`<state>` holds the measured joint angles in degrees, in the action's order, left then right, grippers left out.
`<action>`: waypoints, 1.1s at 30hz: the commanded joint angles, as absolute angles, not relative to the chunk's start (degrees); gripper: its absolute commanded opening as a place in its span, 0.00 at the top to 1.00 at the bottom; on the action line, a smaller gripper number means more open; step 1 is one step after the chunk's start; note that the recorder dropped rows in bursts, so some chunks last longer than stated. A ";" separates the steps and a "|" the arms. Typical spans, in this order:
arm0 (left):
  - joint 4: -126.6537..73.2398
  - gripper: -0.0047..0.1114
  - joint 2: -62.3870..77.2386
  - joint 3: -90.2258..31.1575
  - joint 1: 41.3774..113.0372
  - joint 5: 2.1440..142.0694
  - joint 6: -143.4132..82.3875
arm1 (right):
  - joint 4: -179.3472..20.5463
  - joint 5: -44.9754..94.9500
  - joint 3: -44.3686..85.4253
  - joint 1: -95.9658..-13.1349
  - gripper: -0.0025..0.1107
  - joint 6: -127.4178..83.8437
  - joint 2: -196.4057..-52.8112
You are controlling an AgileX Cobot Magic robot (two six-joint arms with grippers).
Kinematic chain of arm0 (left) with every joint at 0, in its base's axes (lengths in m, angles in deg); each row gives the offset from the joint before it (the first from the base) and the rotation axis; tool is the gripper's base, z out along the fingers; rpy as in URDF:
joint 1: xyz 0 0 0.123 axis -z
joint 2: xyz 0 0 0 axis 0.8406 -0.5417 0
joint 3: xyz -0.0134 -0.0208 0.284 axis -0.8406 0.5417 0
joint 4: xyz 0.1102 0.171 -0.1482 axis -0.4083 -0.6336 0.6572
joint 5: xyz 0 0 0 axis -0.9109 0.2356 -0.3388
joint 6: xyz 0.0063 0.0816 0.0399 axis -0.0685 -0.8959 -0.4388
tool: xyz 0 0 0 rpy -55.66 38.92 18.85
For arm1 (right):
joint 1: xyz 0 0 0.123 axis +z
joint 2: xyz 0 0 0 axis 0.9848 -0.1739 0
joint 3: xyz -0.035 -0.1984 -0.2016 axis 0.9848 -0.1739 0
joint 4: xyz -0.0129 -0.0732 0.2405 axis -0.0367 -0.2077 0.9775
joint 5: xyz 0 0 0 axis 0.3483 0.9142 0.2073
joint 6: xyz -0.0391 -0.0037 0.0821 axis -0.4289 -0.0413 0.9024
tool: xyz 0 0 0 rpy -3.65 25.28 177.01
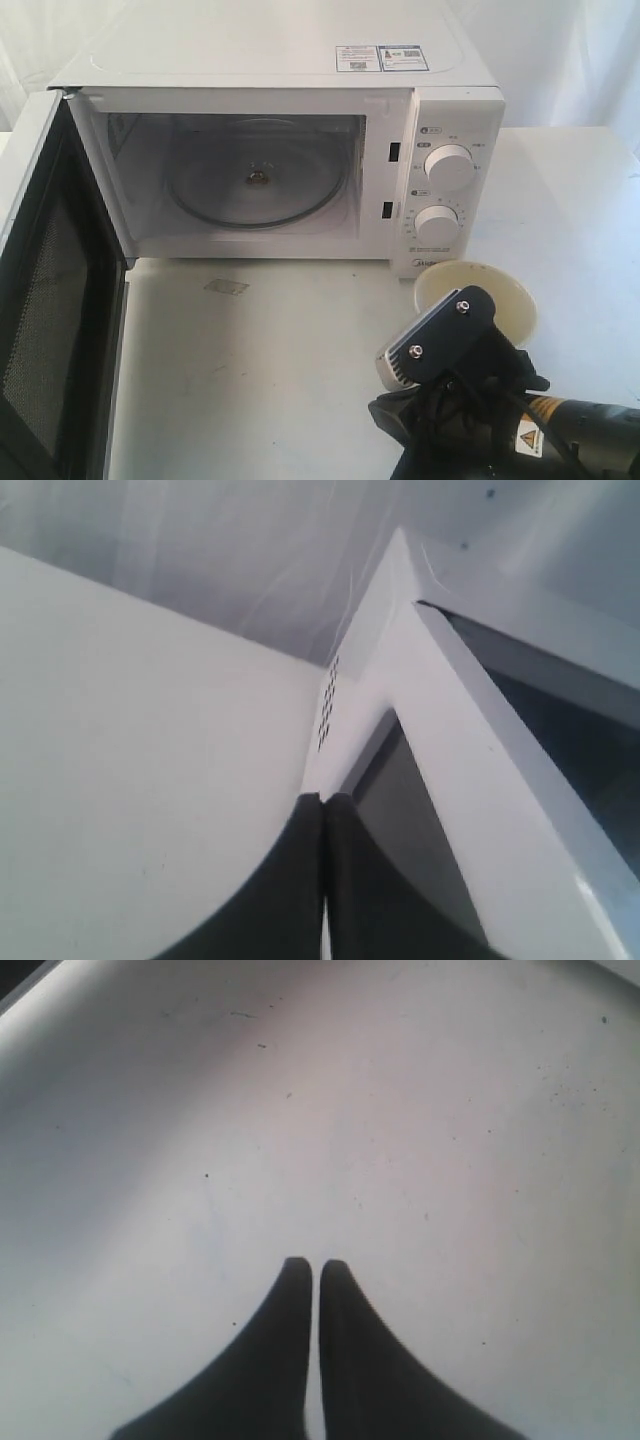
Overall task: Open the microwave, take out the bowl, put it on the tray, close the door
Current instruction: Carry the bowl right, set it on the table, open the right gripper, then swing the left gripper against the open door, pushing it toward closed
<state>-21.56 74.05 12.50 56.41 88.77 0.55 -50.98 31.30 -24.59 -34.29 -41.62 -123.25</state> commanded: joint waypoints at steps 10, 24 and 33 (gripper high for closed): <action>-13.84 0.96 49.53 -12.53 56.60 136.66 -33.16 | -50.92 32.92 -25.01 -34.19 0.95 -41.16 -123.01; 4.64 0.96 33.00 -12.87 56.65 117.57 -61.17 | -50.92 34.11 -25.01 -34.19 0.95 -40.20 -123.01; 26.44 0.96 21.24 -12.99 56.65 117.62 -80.41 | -50.92 34.73 -25.01 -33.33 0.95 -39.89 -122.86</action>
